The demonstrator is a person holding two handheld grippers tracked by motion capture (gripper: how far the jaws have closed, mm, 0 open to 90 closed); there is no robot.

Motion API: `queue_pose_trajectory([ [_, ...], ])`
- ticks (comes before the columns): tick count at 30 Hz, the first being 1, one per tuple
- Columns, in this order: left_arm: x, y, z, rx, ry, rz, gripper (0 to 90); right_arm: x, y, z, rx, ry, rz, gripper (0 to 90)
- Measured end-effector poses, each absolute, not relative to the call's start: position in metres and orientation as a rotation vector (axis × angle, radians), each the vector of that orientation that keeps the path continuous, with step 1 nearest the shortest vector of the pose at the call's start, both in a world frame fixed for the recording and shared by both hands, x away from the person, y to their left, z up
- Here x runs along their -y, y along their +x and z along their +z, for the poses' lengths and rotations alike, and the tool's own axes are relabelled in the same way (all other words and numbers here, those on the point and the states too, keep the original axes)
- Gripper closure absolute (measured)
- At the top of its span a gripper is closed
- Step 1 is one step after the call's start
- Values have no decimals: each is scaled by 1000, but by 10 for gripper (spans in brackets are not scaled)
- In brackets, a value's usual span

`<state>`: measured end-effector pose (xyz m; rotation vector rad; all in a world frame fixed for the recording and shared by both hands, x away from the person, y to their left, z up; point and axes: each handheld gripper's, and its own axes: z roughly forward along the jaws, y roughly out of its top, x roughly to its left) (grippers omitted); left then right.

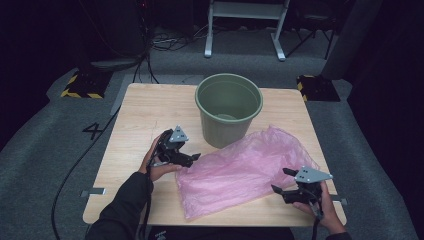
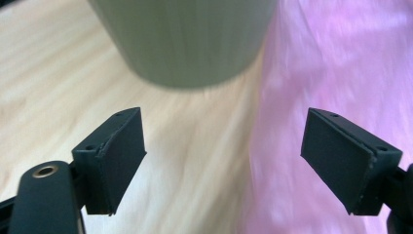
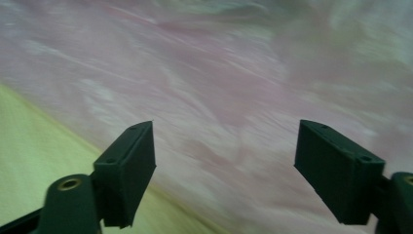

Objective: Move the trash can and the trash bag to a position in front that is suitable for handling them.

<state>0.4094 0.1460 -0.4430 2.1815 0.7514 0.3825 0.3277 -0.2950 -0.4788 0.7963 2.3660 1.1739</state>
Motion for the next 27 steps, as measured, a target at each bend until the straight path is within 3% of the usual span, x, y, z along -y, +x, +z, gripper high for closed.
queue_pose_trajectory([
  [13, -202, 345, -480, -881, 2216, 451, 156, 226, 317, -491, -2565, 533, 1152, 202],
  [27, -213, 335, -504, -919, 2198, 379, 136, 209, 327, -502, -2602, 530, 1141, 177],
])
